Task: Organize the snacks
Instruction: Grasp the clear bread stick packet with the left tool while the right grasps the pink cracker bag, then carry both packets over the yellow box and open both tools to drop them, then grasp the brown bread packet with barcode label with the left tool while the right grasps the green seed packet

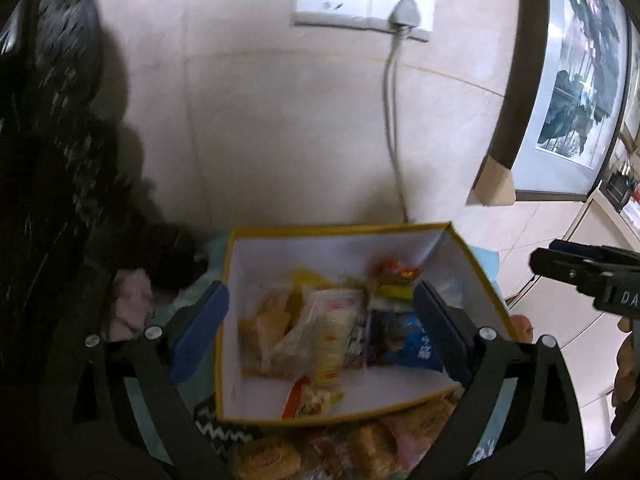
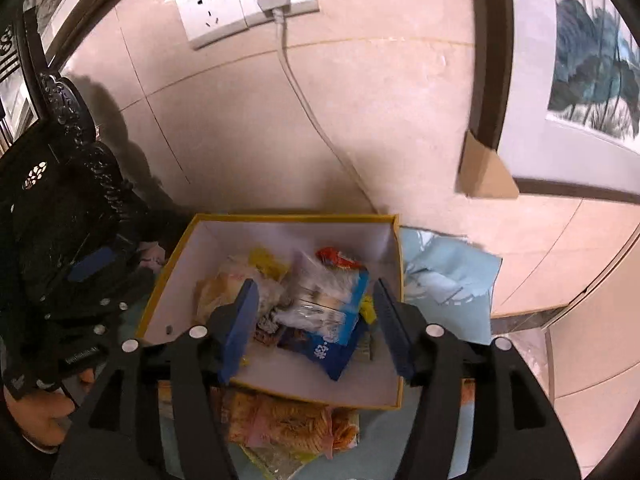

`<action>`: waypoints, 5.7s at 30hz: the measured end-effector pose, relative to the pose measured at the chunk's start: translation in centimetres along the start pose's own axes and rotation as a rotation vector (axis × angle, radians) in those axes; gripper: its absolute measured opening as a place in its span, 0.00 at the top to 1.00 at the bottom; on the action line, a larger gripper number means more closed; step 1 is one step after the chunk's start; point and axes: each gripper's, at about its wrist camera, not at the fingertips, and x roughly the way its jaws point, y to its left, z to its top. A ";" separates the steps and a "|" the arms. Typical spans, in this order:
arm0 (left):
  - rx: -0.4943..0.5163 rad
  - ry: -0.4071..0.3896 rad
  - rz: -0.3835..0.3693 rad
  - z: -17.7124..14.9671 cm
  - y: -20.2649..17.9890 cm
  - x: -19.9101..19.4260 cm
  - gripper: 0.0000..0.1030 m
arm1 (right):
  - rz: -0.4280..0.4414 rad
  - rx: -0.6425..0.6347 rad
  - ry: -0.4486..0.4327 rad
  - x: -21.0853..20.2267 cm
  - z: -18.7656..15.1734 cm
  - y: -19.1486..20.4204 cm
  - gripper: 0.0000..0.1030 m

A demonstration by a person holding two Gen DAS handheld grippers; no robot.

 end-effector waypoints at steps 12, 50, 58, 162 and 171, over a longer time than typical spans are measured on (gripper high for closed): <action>0.121 0.146 0.079 -18.4 1.4 -1.8 0.08 | 0.038 0.011 0.254 4.1 -15.3 0.5 0.34; 0.116 0.172 -0.162 -22.9 0.5 -3.0 0.76 | 0.047 -0.048 0.273 5.9 -19.0 3.2 0.36; 0.136 0.160 -0.192 -22.0 -1.0 -4.5 0.76 | 0.058 -0.022 0.224 1.8 -19.4 2.4 0.36; -0.134 0.228 0.308 -23.7 12.5 -1.5 0.11 | -0.160 -0.091 0.387 10.1 -22.7 5.6 0.25; -0.094 0.257 0.232 -24.8 12.1 -0.9 0.45 | -0.053 -0.124 0.387 10.4 -23.0 5.6 0.47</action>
